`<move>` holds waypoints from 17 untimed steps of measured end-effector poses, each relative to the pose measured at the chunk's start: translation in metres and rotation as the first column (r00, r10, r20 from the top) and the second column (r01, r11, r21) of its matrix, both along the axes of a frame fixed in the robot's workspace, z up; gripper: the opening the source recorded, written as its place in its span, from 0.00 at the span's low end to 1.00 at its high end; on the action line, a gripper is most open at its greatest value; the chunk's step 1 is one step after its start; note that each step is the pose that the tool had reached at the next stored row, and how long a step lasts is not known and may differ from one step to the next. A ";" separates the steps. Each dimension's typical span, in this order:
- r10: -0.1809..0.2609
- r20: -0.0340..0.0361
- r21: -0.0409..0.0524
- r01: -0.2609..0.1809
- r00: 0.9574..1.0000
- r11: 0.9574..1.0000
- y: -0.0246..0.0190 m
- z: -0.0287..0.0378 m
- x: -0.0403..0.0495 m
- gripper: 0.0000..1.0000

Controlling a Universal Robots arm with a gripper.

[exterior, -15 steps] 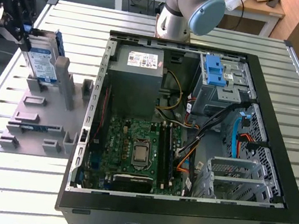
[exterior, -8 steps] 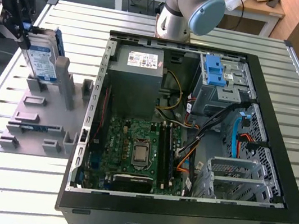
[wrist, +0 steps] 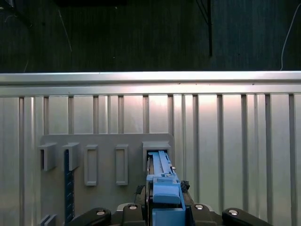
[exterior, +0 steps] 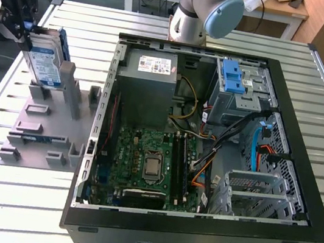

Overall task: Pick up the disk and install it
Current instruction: 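Pick up the disk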

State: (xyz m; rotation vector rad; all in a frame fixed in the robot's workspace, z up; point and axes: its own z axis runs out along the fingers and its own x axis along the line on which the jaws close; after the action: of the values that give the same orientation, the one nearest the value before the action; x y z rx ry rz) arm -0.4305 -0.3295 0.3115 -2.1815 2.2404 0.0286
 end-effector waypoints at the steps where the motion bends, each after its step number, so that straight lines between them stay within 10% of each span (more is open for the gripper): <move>1: 0.000 0.000 0.000 0.000 1.000 1.000 0.0000 0.0008 0.0000 0.36; 17: 0.000 0.000 0.000 0.000 1.000 1.000 0.0000 0.0157 0.0000 0.36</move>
State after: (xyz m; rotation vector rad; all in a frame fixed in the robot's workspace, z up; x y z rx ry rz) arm -0.4305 -0.3295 0.3272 -2.1815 2.2405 0.0286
